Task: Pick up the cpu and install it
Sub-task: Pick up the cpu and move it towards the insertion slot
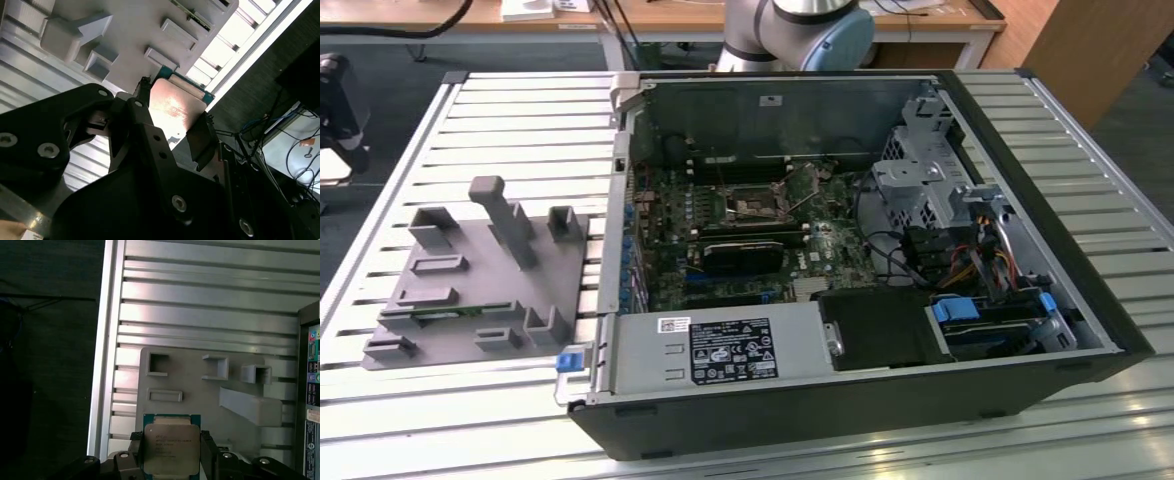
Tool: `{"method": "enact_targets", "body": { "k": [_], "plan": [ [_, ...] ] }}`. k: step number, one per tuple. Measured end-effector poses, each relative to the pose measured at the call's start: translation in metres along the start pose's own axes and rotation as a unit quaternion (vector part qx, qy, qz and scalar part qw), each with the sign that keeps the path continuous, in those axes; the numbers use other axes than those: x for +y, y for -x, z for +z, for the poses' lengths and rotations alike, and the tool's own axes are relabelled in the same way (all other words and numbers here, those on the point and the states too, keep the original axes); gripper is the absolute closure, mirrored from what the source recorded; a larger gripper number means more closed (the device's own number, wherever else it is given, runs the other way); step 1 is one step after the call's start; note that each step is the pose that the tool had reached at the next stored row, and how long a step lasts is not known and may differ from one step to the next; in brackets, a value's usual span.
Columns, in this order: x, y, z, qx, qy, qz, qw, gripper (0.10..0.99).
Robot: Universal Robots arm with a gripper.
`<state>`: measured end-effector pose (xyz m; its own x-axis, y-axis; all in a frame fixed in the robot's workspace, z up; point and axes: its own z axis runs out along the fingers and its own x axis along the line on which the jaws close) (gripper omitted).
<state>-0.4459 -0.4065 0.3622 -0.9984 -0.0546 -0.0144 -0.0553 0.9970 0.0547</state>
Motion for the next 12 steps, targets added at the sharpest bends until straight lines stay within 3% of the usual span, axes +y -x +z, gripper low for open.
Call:
{"method": "enact_targets", "body": {
  "k": [8,12],
  "plan": [
    [0.0030,0.0007,-0.0328,0.0000,0.0000,0.000,1.0000,0.545],
    [0.0032,0.0037,-0.0345,0.0000,0.0001,0.000,1.0000,0.545]
  ]
}}
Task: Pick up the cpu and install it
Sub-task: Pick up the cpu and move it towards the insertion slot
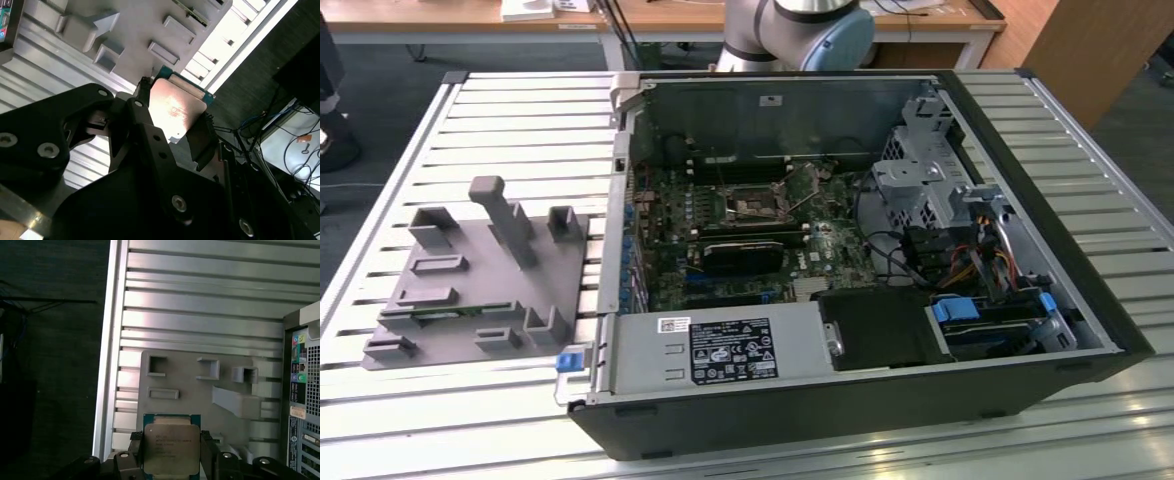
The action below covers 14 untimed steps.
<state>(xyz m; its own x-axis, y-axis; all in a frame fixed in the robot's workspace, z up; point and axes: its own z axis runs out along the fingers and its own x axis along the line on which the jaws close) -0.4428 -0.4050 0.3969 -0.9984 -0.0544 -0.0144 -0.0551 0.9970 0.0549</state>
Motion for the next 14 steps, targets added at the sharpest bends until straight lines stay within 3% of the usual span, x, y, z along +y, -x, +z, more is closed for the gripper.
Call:
{"method": "enact_targets", "body": {
  "k": [14],
  "plan": [
    [-0.0006,0.0304,0.0003,0.0001,0.0000,0.000,1.0000,0.545]
  ]
}}
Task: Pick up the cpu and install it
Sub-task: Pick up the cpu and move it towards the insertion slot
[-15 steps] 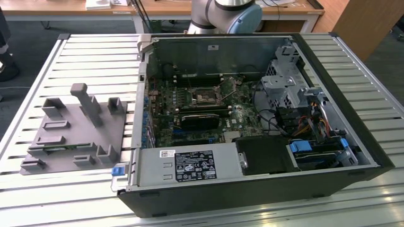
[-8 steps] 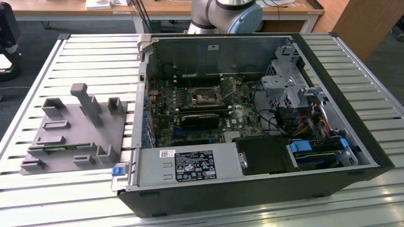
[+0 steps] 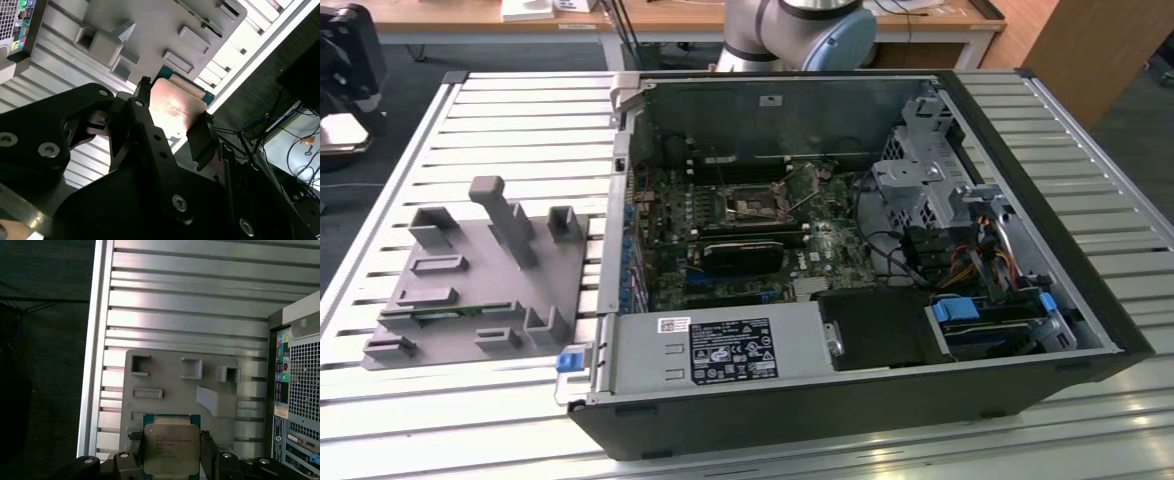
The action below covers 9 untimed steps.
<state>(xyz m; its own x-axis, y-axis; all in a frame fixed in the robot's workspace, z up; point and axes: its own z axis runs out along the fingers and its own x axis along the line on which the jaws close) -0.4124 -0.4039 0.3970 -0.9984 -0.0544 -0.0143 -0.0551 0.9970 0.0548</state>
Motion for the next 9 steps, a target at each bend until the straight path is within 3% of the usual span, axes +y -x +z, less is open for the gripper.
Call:
{"method": "enact_targets", "body": {
  "k": [9],
  "plan": [
    [-0.0002,0.0184,0.0003,0.0000,0.0000,0.000,1.0000,0.545]
  ]
}}
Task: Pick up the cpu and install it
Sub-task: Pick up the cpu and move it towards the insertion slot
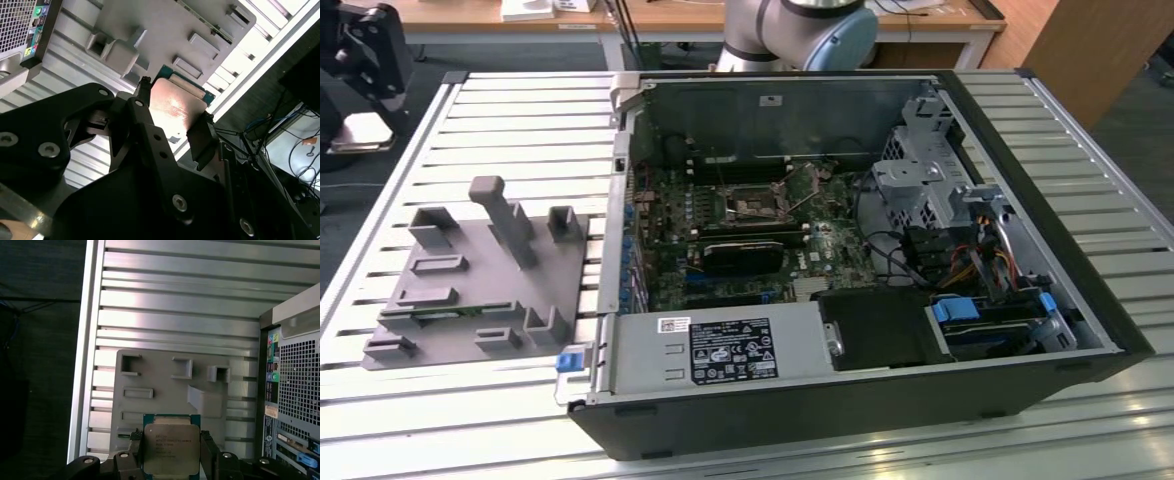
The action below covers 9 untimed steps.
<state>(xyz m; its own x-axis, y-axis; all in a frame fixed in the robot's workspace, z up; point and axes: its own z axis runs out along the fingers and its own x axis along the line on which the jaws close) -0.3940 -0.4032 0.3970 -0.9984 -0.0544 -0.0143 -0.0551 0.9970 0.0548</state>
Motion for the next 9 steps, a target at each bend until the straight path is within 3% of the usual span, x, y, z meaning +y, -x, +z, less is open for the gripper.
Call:
{"method": "enact_targets", "body": {
  "k": [9],
  "plan": [
    [0.0001,0.0172,0.0002,0.0000,0.0000,0.000,1.0000,0.545]
  ]
}}
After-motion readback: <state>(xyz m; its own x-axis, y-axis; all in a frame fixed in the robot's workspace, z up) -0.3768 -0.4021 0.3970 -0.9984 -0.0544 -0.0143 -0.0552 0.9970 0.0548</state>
